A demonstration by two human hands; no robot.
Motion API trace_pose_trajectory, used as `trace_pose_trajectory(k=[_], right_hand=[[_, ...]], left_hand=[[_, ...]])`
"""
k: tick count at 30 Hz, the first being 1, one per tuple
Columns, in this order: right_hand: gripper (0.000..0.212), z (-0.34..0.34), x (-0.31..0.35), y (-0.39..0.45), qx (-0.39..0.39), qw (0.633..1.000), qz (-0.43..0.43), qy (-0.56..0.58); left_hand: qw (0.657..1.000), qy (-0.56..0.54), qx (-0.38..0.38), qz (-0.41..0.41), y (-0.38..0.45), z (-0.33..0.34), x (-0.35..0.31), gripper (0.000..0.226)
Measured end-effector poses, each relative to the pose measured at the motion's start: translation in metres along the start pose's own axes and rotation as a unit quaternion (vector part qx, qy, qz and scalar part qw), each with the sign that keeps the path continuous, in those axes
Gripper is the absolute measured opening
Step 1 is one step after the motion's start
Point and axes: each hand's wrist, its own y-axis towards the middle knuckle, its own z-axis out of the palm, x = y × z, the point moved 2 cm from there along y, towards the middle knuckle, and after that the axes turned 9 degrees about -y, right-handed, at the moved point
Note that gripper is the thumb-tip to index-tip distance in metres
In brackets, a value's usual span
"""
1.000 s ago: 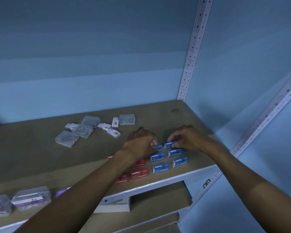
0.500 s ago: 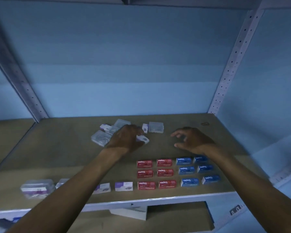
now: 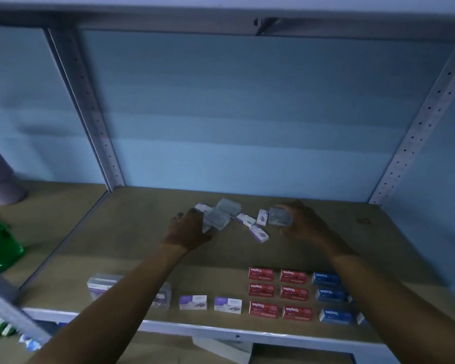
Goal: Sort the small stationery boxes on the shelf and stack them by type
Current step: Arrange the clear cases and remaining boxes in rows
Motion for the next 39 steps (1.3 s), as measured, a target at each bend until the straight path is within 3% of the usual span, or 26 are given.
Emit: trace_pose_trajectory(k=[5, 16, 23, 26, 29, 33, 37, 39], right_hand=[[0.082, 0.003, -0.004, 0.008, 0.013, 0.999, 0.007, 0.03], [0.058, 0.01, 0.0, -0.009, -0.056, 0.998, 0.003, 0.039], [0.03, -0.01, 0.017, -0.032, -0.106, 0.976, 0.02, 0.189], [0.019, -0.015, 0.031, -0.043, -0.069, 0.97, 0.005, 0.234], [0.023, -0.016, 0.048, -0.053, -0.007, 0.961, -0.025, 0.276], [0.026, -0.009, 0.066, -0.057, 0.044, 0.971, -0.035, 0.234], [0.024, -0.003, 0.078, -0.064, 0.073, 0.973, -0.039, 0.216], [0.023, -0.001, 0.082, -0.068, 0.079, 0.976, -0.047, 0.197]], left_hand=[[0.999, -0.036, -0.002, 0.0, -0.001, 0.002, 0.003, 0.048], [0.994, -0.11, -0.023, 0.008, -0.01, -0.011, 0.0, 0.044], [0.989, -0.137, -0.027, 0.044, -0.018, -0.022, -0.005, 0.037], [0.986, -0.162, -0.018, 0.046, -0.025, -0.03, -0.013, 0.029], [0.986, -0.163, 0.017, 0.039, -0.031, -0.034, -0.023, 0.028], [0.988, -0.124, 0.076, 0.043, -0.028, -0.035, -0.032, 0.023], [0.993, -0.041, 0.109, 0.029, -0.026, -0.038, -0.04, 0.038], [0.984, 0.039, 0.147, 0.097, -0.047, -0.061, -0.072, 0.05]])
